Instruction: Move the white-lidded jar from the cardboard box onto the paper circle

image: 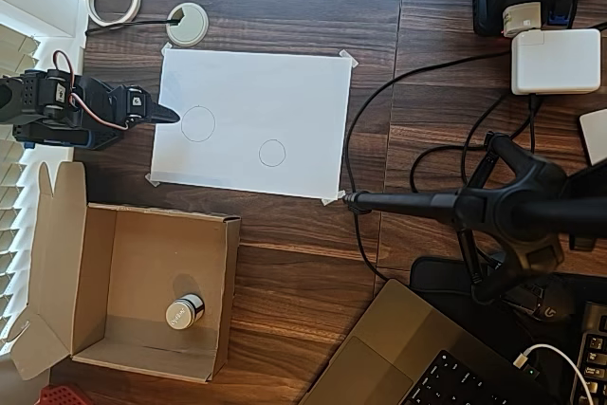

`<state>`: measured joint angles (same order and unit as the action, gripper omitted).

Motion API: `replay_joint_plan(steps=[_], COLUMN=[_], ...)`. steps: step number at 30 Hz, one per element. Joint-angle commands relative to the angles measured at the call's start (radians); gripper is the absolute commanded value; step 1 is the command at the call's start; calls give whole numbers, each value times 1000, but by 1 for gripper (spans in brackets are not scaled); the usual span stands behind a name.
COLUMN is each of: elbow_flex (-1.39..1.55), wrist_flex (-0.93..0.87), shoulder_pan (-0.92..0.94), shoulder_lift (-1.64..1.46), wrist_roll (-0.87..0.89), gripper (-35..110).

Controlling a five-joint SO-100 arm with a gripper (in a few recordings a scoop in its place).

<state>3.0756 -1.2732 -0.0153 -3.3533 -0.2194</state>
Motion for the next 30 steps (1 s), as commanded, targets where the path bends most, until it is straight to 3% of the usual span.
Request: replay_joint_plan(steps=[1,28,30], elbow_flex=[-52,-51,-51], wrist_flex=[-52,-52,-52], shoulder_pan=[-11,-20,-17], shoulder_lift=[-63,-64,-64], wrist_roll=[-23,-34,-31], gripper=[0,0,24])
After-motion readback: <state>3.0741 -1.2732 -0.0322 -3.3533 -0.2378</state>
